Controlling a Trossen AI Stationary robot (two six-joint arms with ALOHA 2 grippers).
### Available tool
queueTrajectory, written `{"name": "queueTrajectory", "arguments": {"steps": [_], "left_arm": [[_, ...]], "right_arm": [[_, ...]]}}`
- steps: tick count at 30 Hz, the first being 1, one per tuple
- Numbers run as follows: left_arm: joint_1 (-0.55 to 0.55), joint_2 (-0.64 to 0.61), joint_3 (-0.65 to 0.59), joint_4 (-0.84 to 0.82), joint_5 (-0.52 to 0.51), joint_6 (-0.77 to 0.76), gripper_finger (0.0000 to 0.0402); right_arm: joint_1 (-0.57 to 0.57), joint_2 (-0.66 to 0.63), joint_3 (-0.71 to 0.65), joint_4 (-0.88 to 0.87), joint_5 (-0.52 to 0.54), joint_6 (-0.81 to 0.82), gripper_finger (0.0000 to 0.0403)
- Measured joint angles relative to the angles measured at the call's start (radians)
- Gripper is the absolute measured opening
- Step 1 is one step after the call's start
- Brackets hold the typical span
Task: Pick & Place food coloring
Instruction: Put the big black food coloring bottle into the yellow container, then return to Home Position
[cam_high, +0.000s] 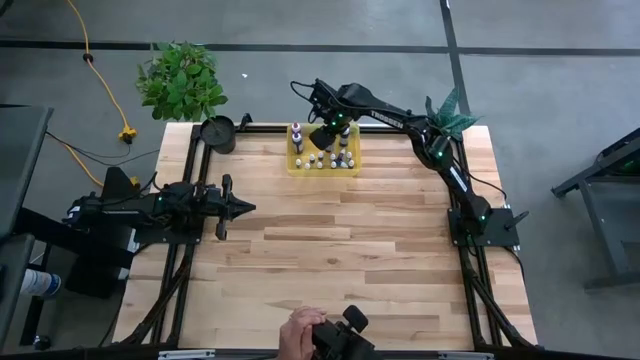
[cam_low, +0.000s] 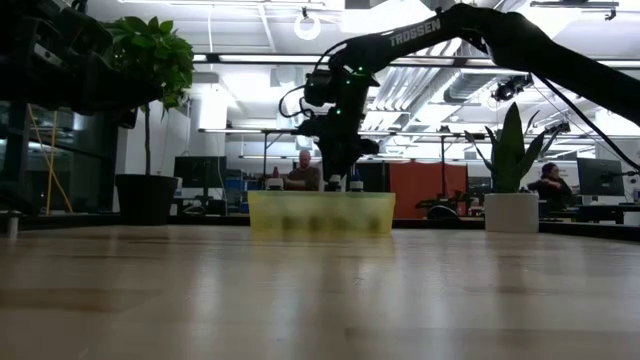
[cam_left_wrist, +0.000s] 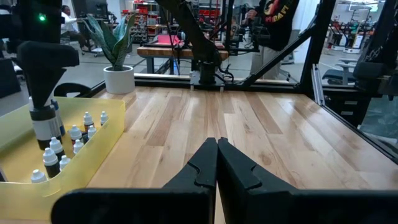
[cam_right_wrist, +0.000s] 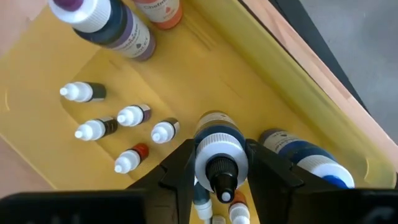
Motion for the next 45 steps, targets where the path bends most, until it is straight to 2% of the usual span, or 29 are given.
{"name": "queueTrajectory", "arguments": {"steps": [10, 23, 30, 38, 42, 45], "left_arm": [[0.000, 0.000, 0.000, 0.000, 0.000, 0.000, 0.0000], [0.000, 0.000, 0.000, 0.000, 0.000, 0.000, 0.0000], [0.000, 0.000, 0.000, 0.000, 0.000, 0.000, 0.0000], [0.000, 0.000, 0.000, 0.000, 0.000, 0.000, 0.0000], [0.000, 0.000, 0.000, 0.000, 0.000, 0.000, 0.0000], [0.000, 0.000, 0.000, 0.000, 0.000, 0.000, 0.0000]], "right_arm": [[0.000, 0.000, 0.000, 0.003, 0.002, -0.054, 0.0149], [0.002, -0.018, 0.030, -0.005, 0.002, -0.079, 0.0153], [0.018, -0.141, 0.020, -0.041, -0.024, -0.124, 0.0154], [0.103, -0.316, -0.010, -0.170, -0.209, -0.240, 0.0154], [0.161, -0.437, -0.134, -0.185, -0.246, -0.312, 0.0153], [0.207, -0.581, -0.324, -0.075, -0.236, -0.324, 0.0150]]}}
